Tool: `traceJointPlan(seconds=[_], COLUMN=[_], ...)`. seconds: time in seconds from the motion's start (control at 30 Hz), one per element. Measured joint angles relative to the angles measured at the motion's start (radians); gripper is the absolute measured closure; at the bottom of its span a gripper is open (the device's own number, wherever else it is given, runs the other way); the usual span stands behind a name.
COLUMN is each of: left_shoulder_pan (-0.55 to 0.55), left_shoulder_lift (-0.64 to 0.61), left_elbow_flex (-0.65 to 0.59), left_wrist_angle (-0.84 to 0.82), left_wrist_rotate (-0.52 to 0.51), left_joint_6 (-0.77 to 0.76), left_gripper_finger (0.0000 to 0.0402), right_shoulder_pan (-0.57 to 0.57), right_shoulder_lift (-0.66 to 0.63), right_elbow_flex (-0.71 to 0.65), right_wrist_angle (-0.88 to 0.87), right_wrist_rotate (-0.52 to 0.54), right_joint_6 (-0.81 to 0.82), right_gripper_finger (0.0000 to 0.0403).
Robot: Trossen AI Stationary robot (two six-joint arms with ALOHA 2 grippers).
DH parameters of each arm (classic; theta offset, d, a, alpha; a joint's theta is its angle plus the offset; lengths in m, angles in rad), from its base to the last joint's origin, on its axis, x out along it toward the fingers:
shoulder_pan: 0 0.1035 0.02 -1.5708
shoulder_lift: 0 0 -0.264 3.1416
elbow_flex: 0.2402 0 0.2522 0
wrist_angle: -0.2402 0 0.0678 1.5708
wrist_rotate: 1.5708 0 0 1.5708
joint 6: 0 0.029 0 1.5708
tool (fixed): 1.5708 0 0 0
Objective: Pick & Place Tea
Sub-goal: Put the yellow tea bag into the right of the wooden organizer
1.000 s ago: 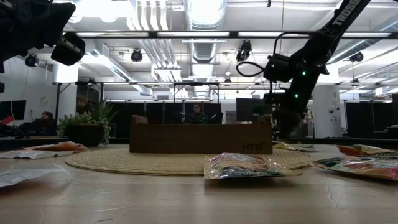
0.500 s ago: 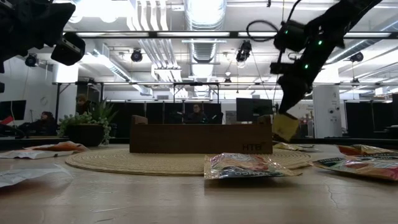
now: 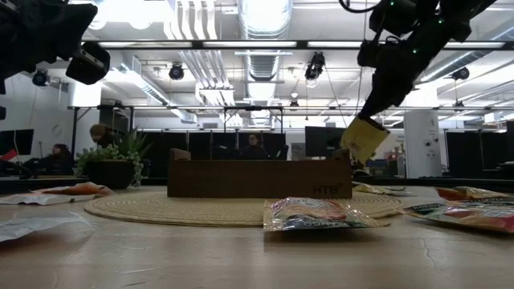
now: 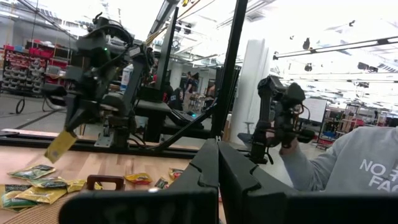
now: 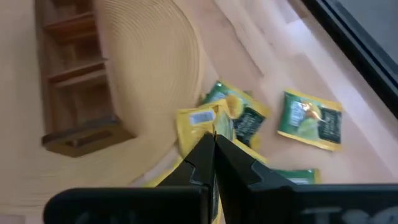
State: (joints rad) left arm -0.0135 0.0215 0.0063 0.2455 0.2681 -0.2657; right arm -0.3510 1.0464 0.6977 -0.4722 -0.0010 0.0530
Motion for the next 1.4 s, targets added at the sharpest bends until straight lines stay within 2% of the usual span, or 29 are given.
traceJointPlan(seconds=[0.43, 0.93, 1.27, 1.4], left_shoulder_pan=[0.000, 0.000, 0.000, 0.000], left_shoulder_lift=[0.000, 0.000, 0.000, 0.000], left_elbow_flex=[0.000, 0.000, 0.000, 0.000], left_wrist_angle=[0.000, 0.000, 0.000, 0.000], left_wrist_rotate=[0.000, 0.000, 0.000, 0.000], left_joint_6=[0.000, 0.000, 0.000, 0.000], left_gripper_finger=[0.0402, 0.0402, 0.0402, 0.0402], right_shoulder_pan=[0.126, 0.276, 0.361, 0.391], right_shoulder_lift=[0.001, 0.007, 0.174, 0.267], right_elbow_flex=[0.050, 0.106, 0.212, 0.288], right_wrist_angle=[0.041, 0.045, 0.004, -0.103], right_wrist_rotate=[-0.001, 0.000, 0.007, 0.104], right_joint_6=[0.024, 0.131, 0.124, 0.128], right_gripper_finger=[0.0394, 0.0394, 0.0394, 0.0394])
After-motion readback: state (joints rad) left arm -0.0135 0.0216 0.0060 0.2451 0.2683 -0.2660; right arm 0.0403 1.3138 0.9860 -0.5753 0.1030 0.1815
